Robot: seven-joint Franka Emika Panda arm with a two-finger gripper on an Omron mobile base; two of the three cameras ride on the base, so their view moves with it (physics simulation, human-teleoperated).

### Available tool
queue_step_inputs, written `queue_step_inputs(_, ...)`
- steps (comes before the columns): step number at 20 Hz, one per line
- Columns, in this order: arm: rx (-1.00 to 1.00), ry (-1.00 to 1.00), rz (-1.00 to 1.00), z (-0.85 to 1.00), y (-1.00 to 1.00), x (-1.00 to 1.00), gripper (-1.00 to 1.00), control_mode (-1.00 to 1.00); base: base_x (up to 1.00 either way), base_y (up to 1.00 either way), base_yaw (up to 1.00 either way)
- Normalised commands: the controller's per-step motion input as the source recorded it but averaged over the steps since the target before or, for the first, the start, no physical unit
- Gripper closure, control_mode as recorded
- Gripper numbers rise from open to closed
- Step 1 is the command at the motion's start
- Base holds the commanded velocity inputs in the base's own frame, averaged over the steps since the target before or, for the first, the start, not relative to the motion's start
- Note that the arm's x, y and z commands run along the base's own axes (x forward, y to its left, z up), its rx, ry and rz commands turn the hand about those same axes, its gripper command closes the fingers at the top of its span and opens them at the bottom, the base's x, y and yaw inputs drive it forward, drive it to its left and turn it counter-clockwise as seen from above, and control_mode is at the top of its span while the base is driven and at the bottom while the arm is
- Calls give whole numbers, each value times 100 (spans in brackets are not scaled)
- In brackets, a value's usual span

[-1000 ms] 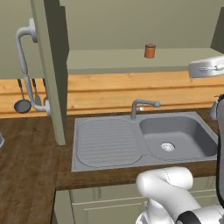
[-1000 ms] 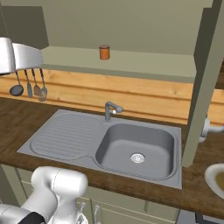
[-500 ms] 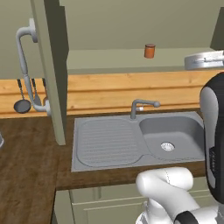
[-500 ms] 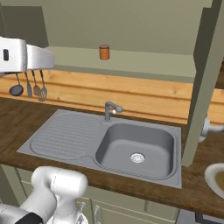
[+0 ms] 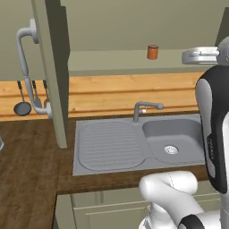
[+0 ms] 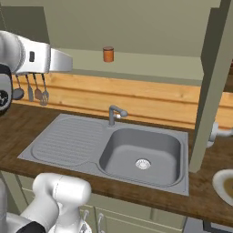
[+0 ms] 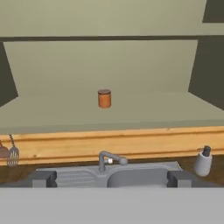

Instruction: From the different types of pastries on the counter, select a croissant and place it on the cutting board. Then retrieve a jar of jam from the cabinet and place it alongside the croissant on the cutting board.

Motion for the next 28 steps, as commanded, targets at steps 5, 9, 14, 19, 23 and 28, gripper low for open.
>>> queue_step_inputs(5,6,0,0,-11,0,36,-100,-100,0,0,0)
queue_step_inputs(9,3,0,0,0,0,43,-100,-100,0,0,0)
queue_step_inputs(14,0,0,0,-1,0,43,-100,-100,0,0,0)
queue_step_inputs(19,0,0,1,-10,0,50,-100,-100,0,0,0)
queue_step_inputs(23,0,0,4,-19,0,51,-100,-100,0,0,0)
queue_step_inputs(28,0,-1,5,-9,-1,43,-100,-100,0,0,0)
